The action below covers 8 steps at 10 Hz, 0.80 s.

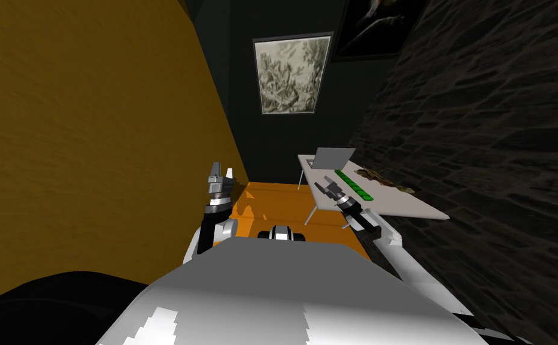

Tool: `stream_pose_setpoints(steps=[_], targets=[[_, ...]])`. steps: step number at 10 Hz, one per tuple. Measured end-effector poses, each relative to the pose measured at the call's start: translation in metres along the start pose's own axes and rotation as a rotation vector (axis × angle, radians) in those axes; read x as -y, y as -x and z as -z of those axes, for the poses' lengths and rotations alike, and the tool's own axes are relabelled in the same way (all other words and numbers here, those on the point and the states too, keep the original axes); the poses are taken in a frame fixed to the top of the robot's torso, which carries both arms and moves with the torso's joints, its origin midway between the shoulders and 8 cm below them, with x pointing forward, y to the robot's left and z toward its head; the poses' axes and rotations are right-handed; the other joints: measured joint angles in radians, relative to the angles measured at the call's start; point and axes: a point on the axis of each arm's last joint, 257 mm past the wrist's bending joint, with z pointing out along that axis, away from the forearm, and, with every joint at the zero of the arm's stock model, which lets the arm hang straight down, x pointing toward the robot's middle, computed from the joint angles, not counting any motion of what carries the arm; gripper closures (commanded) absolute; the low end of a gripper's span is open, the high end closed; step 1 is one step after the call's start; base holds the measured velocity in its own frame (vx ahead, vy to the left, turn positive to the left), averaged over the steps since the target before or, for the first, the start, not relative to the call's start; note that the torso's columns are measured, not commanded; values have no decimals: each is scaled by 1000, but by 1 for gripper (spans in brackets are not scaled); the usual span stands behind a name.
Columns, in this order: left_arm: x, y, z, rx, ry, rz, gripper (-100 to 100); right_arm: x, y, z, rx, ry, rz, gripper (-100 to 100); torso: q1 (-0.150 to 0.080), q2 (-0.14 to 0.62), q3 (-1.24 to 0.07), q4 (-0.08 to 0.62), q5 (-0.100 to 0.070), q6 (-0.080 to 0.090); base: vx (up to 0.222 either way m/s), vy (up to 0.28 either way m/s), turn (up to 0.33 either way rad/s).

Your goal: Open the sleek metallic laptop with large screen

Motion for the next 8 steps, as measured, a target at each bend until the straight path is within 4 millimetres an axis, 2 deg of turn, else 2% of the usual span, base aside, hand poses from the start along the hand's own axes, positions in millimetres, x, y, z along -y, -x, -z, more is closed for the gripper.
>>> stream_pose_setpoints(steps=[2,6,8], targets=[[0,0,0,0,0,0,0,20,-12,5,-50,-12,76,-100,2,-1,0,0,1,0,123,128,-34],[0,0,0,0,0,0,0,59,-14,4,-129,-27,238,-100,1,0,0,0,1,0,118,127,-36],[0,0,0,0,0,0,0,77,-20,11,-160,-45,274,-100,-1,4,2,1,0,0,68,78,-21]])
